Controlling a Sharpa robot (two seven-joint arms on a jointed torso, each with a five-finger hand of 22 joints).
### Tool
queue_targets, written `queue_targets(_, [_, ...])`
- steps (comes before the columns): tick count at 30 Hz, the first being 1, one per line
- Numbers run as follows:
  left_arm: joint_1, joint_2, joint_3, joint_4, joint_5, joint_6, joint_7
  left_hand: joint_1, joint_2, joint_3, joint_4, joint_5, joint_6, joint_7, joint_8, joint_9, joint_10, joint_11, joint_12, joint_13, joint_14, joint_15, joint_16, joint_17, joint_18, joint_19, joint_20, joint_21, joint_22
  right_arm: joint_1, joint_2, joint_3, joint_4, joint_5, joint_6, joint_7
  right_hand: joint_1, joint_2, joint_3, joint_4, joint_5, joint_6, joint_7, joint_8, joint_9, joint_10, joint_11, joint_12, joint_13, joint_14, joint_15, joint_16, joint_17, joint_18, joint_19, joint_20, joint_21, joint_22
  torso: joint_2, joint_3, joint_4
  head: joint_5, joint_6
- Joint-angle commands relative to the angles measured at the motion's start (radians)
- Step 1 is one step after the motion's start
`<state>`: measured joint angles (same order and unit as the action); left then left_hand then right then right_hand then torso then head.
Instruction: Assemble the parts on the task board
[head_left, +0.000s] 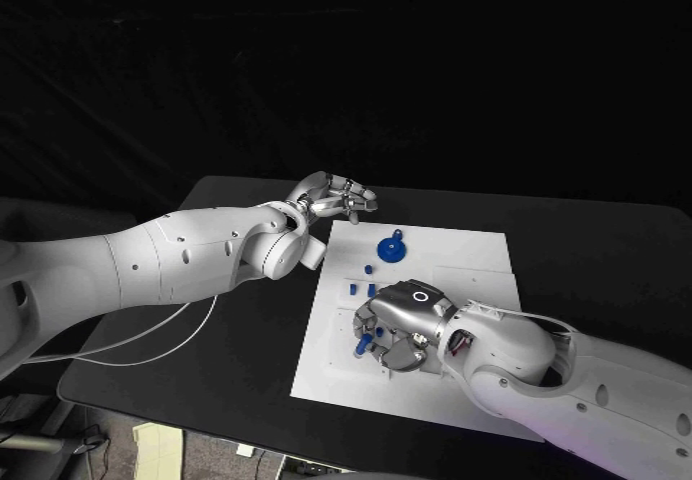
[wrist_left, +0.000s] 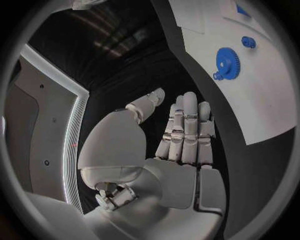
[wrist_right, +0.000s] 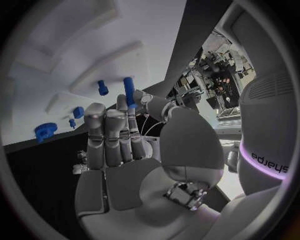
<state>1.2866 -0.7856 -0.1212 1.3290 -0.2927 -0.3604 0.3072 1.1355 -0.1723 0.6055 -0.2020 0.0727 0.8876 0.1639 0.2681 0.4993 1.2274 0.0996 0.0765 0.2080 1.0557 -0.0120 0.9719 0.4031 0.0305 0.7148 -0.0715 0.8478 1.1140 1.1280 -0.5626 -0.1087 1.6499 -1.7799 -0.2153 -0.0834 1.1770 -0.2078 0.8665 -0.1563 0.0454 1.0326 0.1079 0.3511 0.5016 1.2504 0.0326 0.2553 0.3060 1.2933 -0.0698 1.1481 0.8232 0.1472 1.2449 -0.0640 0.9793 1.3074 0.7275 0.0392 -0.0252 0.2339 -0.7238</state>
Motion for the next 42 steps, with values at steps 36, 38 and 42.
queue_targets(36, [0.001,0.000,0.001,0.001,0.005,0.011,0.011,0.002,0.011,-0.001,-0.005,0.005,-0.008,-0.001,0.006,0.000,-0.006,0.000,0.000,0.002,0.002,0.005,-0.006,0.003,-0.012,-0.001,-0.033,-0.005,0.002,-0.006,0.003,-0.009,0.005,-0.009,0.000,0.018,-0.008,0.013,-0.001,-0.013,0.004,0.007,-0.002,0.003,0.015,0.004,0.004,0.002,0.001,-0.002,-0.006,-0.002,-0.001,0.115,-0.002,-0.006,0.006,0.016,0.000,0.0006,0.0000,0.004,-0.009])
queue_targets(38, [0.001,0.000,0.001,0.001,0.005,0.011,0.010,0.002,0.011,-0.001,-0.005,0.005,-0.008,-0.001,0.006,0.000,-0.006,0.001,0.000,0.002,0.002,0.005,-0.006,0.003,-0.012,-0.001,-0.033,-0.005,0.002,-0.006,0.005,-0.009,0.003,-0.009,0.006,0.018,-0.008,0.013,-0.001,-0.014,0.004,0.008,-0.002,0.003,0.015,0.004,0.004,0.002,0.002,-0.002,-0.006,-0.002,-0.001,0.115,-0.002,-0.006,0.006,0.016,0.000,0.0003,-0.0001,0.004,-0.009])
queue_targets(42, [0.001,0.000,0.001,0.002,0.005,0.012,0.010,0.002,0.011,-0.001,-0.005,0.005,-0.008,-0.001,0.006,0.000,-0.006,0.001,0.000,0.002,0.002,0.005,-0.006,0.004,-0.012,-0.001,-0.033,-0.005,0.002,-0.006,0.005,-0.009,0.003,-0.014,0.015,0.013,-0.008,0.013,-0.001,-0.014,0.004,0.008,-0.002,0.003,0.015,0.004,0.004,0.002,0.002,-0.002,-0.006,-0.002,0.000,0.115,-0.002,-0.006,0.006,0.016,0.000,0.0003,-0.0001,0.004,-0.009])
